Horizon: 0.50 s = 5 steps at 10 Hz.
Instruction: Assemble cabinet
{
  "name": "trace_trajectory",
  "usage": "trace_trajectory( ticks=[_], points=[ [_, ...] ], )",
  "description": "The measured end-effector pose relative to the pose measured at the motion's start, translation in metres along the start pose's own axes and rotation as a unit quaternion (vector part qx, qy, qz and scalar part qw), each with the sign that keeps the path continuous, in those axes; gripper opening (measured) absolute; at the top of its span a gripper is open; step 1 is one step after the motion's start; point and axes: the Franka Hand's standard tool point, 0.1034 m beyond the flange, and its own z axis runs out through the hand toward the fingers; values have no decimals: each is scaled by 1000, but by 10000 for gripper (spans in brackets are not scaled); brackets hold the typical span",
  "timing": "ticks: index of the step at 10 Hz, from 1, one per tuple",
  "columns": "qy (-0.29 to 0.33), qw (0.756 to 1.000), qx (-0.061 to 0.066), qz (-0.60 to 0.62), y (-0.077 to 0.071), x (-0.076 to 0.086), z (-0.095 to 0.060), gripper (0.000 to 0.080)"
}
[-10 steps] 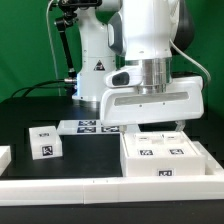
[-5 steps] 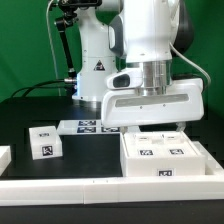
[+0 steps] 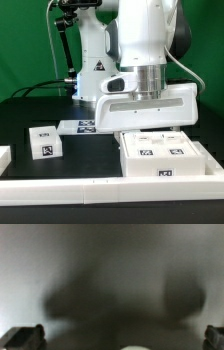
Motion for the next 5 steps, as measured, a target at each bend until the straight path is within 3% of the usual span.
trace_trajectory(
  ticks=[5],
  points=[
    [4,1000,1,12,3,4,3,796]
  ],
)
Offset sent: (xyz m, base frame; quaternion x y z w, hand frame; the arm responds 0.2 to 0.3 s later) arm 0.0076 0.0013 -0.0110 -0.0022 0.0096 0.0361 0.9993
